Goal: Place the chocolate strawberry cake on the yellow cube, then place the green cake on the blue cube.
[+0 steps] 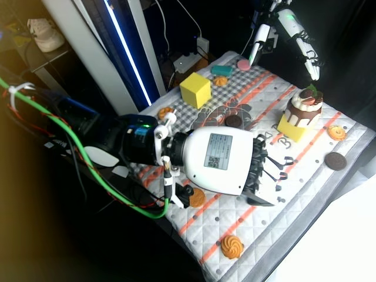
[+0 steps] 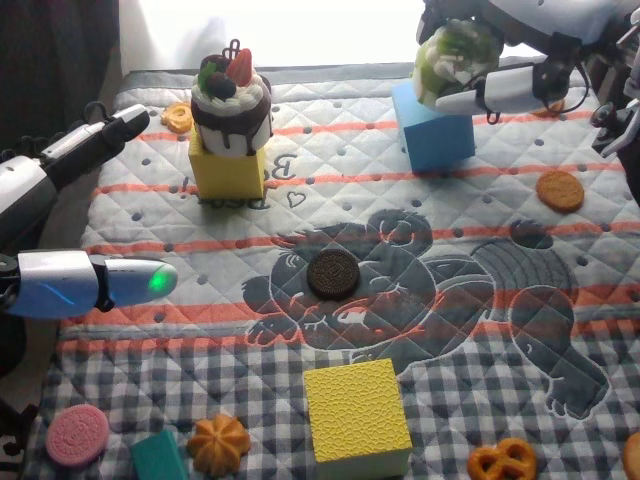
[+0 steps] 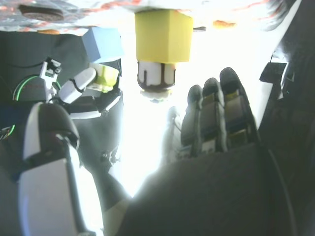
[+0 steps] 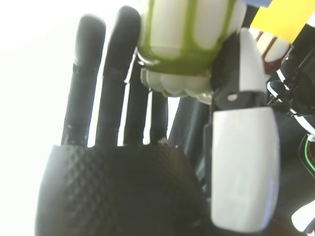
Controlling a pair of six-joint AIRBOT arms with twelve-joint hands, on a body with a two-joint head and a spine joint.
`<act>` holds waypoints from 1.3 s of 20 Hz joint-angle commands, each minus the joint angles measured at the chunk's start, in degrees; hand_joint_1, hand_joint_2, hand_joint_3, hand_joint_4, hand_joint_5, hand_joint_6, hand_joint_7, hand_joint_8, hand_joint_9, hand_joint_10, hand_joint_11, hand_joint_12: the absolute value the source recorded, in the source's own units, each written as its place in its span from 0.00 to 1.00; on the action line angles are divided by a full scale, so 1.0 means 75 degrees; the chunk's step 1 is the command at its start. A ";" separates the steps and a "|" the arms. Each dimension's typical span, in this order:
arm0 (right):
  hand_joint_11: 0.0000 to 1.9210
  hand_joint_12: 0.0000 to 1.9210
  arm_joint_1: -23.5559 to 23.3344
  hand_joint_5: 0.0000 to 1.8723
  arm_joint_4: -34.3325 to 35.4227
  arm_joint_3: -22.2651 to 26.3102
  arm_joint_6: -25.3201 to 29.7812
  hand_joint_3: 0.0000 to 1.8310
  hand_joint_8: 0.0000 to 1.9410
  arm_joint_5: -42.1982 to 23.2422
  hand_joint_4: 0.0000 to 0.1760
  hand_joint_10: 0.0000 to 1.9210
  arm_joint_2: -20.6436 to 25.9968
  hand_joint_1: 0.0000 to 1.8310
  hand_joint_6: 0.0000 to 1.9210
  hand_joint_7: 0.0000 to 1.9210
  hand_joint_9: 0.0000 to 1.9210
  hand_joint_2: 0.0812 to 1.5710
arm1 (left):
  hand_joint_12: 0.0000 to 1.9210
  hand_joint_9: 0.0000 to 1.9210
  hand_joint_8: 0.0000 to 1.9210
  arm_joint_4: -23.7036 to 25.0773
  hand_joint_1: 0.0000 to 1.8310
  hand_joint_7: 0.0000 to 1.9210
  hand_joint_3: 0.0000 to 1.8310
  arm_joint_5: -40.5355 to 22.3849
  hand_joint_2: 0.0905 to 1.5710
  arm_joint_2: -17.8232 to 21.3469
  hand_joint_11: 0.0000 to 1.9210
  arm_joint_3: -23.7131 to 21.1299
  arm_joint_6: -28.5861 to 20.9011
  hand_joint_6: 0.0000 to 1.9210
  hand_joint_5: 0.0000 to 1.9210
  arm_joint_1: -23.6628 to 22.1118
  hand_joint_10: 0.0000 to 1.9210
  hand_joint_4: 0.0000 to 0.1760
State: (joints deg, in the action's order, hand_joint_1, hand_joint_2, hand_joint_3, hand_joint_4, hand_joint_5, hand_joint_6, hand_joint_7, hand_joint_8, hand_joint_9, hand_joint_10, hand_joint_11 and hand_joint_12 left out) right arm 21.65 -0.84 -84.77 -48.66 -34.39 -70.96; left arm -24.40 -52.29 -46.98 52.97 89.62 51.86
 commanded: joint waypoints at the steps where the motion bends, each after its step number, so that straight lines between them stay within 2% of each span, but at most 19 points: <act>1: 0.45 0.79 -0.0128 0.52 0.0084 0.0025 -0.0013 0.00 0.41 -0.0930 0.01 0.53 0.0039 0.68 0.51 0.59 0.54 0.67 | 0.10 0.05 0.00 0.0070 0.40 0.05 0.00 -0.0903 0.49 0.0027 0.00 0.0038 -0.0064 0.00 0.01 -0.0029 0.00 1.00; 2: 0.47 0.85 -0.0128 0.52 0.0085 0.0057 -0.0013 0.00 0.41 -0.0929 0.05 0.59 0.0041 0.68 0.50 0.59 0.53 0.67 | 0.09 0.05 0.00 0.0067 0.39 0.06 0.00 -0.0901 0.49 0.0027 0.00 0.0038 -0.0064 0.00 0.01 -0.0029 0.00 1.00; 3: 0.44 0.86 -0.0128 0.53 0.0085 0.0094 -0.0013 0.00 0.44 -0.0929 0.13 0.60 0.0042 0.67 0.48 0.57 0.50 0.67 | 0.09 0.05 0.00 0.0066 0.40 0.06 0.00 -0.0905 0.49 0.0027 0.00 0.0034 -0.0064 0.00 0.02 -0.0026 0.00 1.00; 4: 0.44 0.81 -0.0128 0.53 0.0085 0.0140 -0.0013 0.00 0.42 -0.0929 0.10 0.58 0.0068 0.67 0.50 0.58 0.50 0.67 | 0.05 0.04 0.00 0.0062 0.38 0.06 0.00 -0.0910 0.49 0.0026 0.00 0.0027 -0.0064 0.00 0.02 -0.0023 0.00 1.00; 6: 0.41 0.80 -0.0126 0.53 0.0084 0.0239 -0.0030 0.00 0.47 -0.0929 0.00 0.55 0.0211 0.67 0.47 0.56 0.49 0.68 | 0.04 0.04 0.00 0.0049 0.39 0.06 0.00 -0.0933 0.49 0.0028 0.00 0.0008 -0.0064 0.00 0.02 -0.0006 0.00 1.00; 9: 0.42 0.73 -0.0086 0.52 0.0082 0.0410 -0.0239 0.00 0.43 -0.0929 0.00 0.49 0.0407 0.68 0.50 0.58 0.51 0.67 | 0.03 0.04 0.00 0.0013 0.39 0.06 0.00 -0.0968 0.49 0.0035 0.01 -0.0019 -0.0064 0.00 0.03 0.0024 0.00 0.97; 11: 0.44 0.72 -0.0068 0.52 0.0079 0.0448 -0.0254 0.00 0.38 -0.0929 0.00 0.46 0.0466 0.68 0.52 0.60 0.53 0.67 | 0.03 0.04 0.00 0.0005 0.38 0.06 0.00 -0.0968 0.50 0.0036 0.01 -0.0027 -0.0064 0.00 0.02 0.0032 0.00 1.00; 13: 0.46 0.73 -0.0066 0.52 0.0079 0.0475 -0.0295 0.00 0.39 -0.0929 0.00 0.48 0.0504 0.68 0.51 0.60 0.54 0.67 | 0.04 0.04 0.00 -0.0005 0.38 0.06 0.00 -0.0973 0.50 0.0038 0.02 -0.0034 -0.0064 0.00 0.02 0.0036 0.00 1.00; 16: 0.43 0.72 -0.0061 0.52 0.0079 0.0471 -0.0298 0.00 0.39 -0.0929 0.00 0.46 0.0514 0.68 0.52 0.60 0.52 0.67 | 0.05 0.05 0.00 -0.0005 0.38 0.06 0.00 -0.0970 0.49 0.0037 0.03 -0.0035 -0.0064 0.00 0.02 0.0038 0.00 1.00; 17: 0.43 0.70 -0.0061 0.52 0.0079 0.0466 -0.0309 0.00 0.38 -0.0929 0.00 0.44 0.0514 0.68 0.52 0.60 0.53 0.67 | 0.11 0.05 0.00 -0.0005 0.38 0.06 0.00 -0.0970 0.49 0.0036 0.01 -0.0034 -0.0064 0.00 0.02 0.0039 0.00 1.00; 19: 0.44 0.68 -0.0062 0.52 0.0080 0.0437 -0.0342 0.00 0.40 -0.0929 0.02 0.42 0.0514 0.68 0.52 0.59 0.53 0.67 | 0.16 0.06 0.00 -0.0004 0.38 0.06 0.00 -0.0970 0.49 0.0034 0.00 -0.0030 -0.0064 0.00 0.02 0.0039 0.00 1.00; 20: 0.44 0.69 -0.0062 0.51 0.0081 0.0405 -0.0343 0.00 0.40 -0.0932 0.00 0.41 0.0513 0.68 0.52 0.59 0.53 0.67 | 0.15 0.05 0.00 -0.0002 0.39 0.06 0.00 -0.0971 0.50 0.0031 0.00 -0.0028 -0.0064 0.00 0.02 0.0039 0.00 1.00; 22: 0.45 0.75 -0.0094 0.52 0.0083 0.0372 -0.0343 0.00 0.43 -0.0935 0.00 0.48 0.0487 0.68 0.50 0.59 0.54 0.67 | 0.15 0.05 0.00 -0.0001 0.39 0.06 0.00 -0.0971 0.49 0.0030 0.00 -0.0024 -0.0064 0.00 0.02 0.0039 0.00 1.00; 25: 0.47 0.71 -0.0158 0.53 0.0095 0.0304 -0.0343 0.00 0.37 -0.0938 0.06 0.45 0.0328 0.68 0.50 0.60 0.55 0.67 | 0.11 0.05 0.00 0.0002 0.39 0.06 0.00 -0.0970 0.49 0.0028 0.00 -0.0012 -0.0064 0.00 0.02 0.0036 0.00 0.99; 26: 0.48 0.72 -0.0165 0.53 0.0096 0.0295 -0.0343 0.00 0.36 -0.0938 0.02 0.45 0.0299 0.68 0.51 0.61 0.56 0.67 | 0.09 0.05 0.00 0.0004 0.40 0.06 0.00 -0.0971 0.49 0.0026 0.00 -0.0008 -0.0064 0.00 0.02 0.0035 0.00 0.99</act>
State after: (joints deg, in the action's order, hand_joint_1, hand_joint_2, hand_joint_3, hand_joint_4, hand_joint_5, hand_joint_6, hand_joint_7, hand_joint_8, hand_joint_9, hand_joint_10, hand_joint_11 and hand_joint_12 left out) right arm 21.65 -0.69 -82.28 -51.24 -34.37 -69.19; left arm -24.69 -52.56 -46.98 52.73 89.58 52.42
